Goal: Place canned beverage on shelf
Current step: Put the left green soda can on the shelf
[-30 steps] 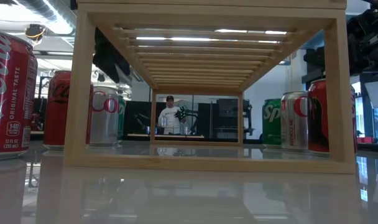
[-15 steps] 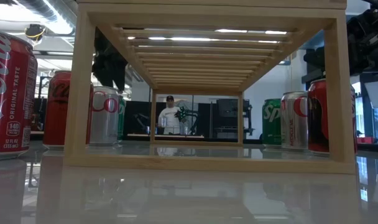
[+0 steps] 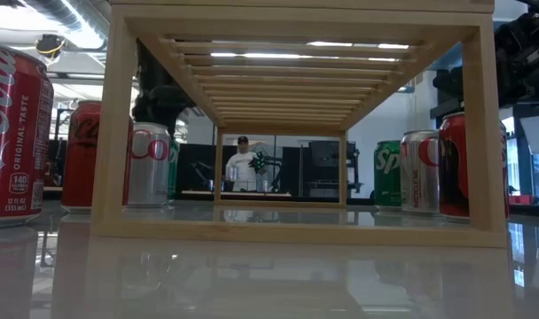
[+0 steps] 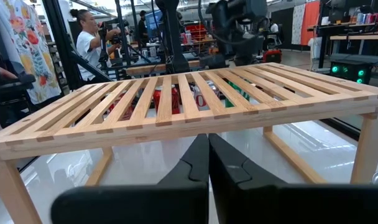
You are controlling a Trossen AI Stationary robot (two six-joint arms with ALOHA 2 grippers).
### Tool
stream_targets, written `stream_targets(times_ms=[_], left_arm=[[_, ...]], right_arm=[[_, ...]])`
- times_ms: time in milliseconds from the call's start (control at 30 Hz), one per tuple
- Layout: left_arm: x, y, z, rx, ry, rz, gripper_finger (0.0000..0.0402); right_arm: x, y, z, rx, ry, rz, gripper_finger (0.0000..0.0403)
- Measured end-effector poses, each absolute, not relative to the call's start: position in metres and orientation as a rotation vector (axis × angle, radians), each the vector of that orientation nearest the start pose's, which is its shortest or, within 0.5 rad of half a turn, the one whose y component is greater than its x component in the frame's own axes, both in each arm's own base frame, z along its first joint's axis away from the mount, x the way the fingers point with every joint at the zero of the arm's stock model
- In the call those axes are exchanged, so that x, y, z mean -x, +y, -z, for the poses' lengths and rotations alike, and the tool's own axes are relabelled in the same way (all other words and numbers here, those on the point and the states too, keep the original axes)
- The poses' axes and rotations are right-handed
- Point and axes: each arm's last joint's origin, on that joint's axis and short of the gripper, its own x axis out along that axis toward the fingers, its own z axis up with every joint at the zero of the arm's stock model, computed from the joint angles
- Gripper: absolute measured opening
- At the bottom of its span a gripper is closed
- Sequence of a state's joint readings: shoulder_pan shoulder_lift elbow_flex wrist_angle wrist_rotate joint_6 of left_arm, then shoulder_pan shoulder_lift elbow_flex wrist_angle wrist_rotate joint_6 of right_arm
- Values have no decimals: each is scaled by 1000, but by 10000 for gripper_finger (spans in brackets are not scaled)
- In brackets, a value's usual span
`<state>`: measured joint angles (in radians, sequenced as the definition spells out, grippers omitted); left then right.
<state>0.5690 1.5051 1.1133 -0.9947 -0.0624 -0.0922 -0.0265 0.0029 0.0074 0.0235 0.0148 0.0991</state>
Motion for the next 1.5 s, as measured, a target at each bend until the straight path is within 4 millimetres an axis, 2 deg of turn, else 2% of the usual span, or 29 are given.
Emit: stream_targets(times_ms=[333,733,1033,1233,1500], left_arm=[[-228,150,-229,380,1377,-615,375],[-228,149,-229,380,1375,-614,285],[-225,148,-232,380,1381,-609,286],[-224,147,-260,371,1387,-610,286],[-226,149,-321,334,1311,-611,286]], right_arm=[[-97,-3,-168,-99,-30,40,0],[-97,-3,-168,-99,-30,40,0],[-97,-3,-168,-99,-30,40,0],[-97,-3,-168,-99,-30,40,0],[-97,-3,-168,-99,-31,40,0]])
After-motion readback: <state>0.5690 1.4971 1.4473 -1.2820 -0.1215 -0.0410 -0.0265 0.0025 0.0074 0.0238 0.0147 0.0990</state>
